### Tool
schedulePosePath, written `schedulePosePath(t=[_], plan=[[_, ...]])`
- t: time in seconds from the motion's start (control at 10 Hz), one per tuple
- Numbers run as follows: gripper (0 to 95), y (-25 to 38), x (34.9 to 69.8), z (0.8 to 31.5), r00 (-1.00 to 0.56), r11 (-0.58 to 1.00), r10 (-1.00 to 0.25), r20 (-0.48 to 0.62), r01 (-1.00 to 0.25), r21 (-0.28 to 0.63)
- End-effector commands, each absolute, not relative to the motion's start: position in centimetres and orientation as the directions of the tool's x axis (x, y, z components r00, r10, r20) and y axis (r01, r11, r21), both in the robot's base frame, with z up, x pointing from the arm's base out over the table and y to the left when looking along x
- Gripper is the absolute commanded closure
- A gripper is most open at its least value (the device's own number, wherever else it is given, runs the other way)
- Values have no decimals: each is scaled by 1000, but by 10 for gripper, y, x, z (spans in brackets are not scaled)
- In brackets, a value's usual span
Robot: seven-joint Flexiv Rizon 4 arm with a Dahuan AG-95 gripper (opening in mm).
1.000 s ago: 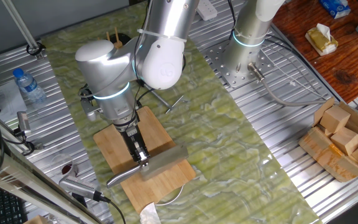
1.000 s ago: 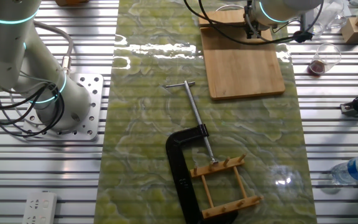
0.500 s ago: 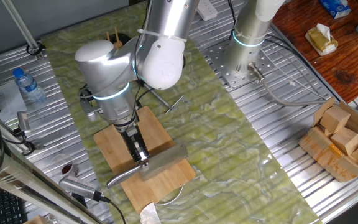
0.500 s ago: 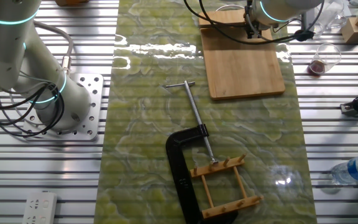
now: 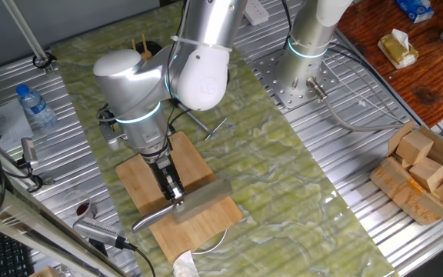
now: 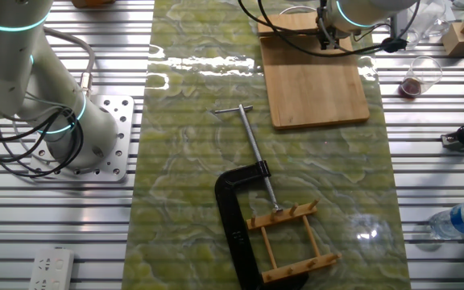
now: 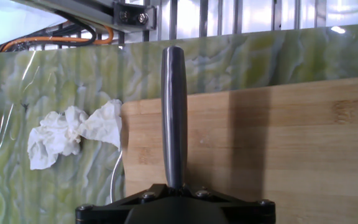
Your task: Put the knife on the cutting board
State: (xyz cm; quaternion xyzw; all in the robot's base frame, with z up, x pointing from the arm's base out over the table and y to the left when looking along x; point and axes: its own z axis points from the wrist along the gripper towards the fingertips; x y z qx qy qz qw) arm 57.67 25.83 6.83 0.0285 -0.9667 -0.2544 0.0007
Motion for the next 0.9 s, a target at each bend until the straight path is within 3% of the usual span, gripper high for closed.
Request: schedulePosePath(t=[0.1, 0.9], plan=[[950, 258, 578, 68, -998, 870, -67, -18, -67, 488], [950, 258, 579, 67, -1000, 824, -7, 27, 9, 566]])
